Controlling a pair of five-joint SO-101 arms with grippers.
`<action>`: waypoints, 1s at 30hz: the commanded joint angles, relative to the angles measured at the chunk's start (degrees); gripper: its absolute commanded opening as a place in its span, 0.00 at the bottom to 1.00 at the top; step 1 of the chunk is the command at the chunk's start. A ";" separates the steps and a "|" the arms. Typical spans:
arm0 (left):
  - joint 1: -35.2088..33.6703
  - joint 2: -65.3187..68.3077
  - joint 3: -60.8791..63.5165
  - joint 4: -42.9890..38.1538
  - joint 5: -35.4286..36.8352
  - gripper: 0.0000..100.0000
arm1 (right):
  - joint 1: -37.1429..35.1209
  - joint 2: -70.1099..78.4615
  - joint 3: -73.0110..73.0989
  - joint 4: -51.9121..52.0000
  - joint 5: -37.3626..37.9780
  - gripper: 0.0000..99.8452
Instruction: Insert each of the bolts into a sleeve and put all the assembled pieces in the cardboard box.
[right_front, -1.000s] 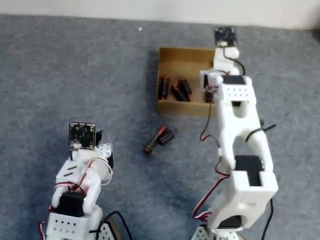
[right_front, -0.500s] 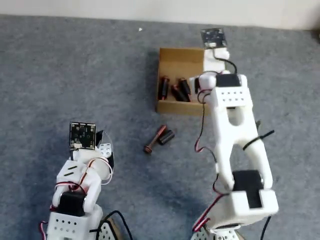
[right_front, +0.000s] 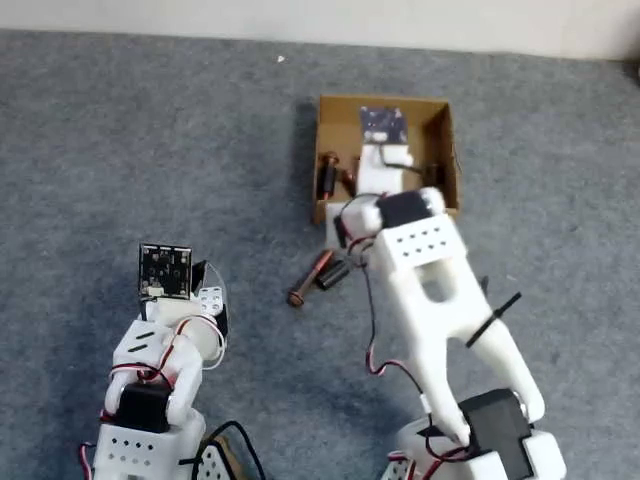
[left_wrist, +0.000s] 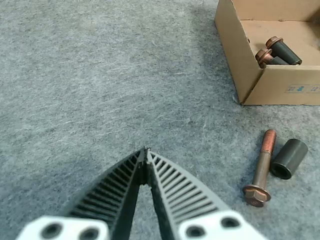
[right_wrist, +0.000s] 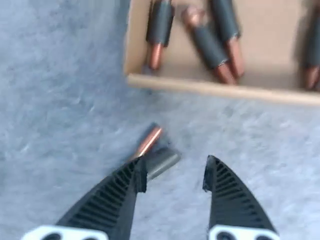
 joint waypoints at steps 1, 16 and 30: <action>-0.92 -0.31 1.27 -0.53 -0.62 0.01 | -4.09 1.80 0.84 -0.57 -5.27 0.17; -1.54 -0.31 1.27 -0.53 -0.70 0.01 | -5.41 18.77 0.92 -4.70 -22.42 0.17; -3.03 -0.31 1.27 -0.53 -0.70 0.01 | -0.92 24.75 0.84 -9.89 -22.51 0.17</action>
